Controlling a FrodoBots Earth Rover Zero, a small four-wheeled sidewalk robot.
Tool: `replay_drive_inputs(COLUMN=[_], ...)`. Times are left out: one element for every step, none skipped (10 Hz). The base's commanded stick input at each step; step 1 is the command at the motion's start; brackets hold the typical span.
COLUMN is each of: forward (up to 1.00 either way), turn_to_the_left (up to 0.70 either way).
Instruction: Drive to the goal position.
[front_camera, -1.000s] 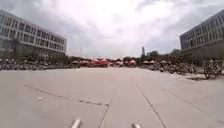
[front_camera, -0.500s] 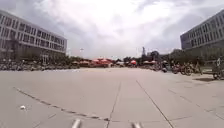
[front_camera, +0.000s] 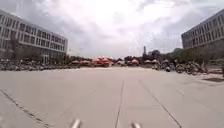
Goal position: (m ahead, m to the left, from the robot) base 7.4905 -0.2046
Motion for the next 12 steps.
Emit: replay_drive_inputs(forward=[0.85,0.85,0.85,0.85,0.85,0.85,0.85,0.85,0.85,0.85,0.85,0.85], turn_to_the_left=[0.0,0.0,0.0,0.0,0.0,0.0,0.0,0.0,0.0,0.0,0.0,0.0])
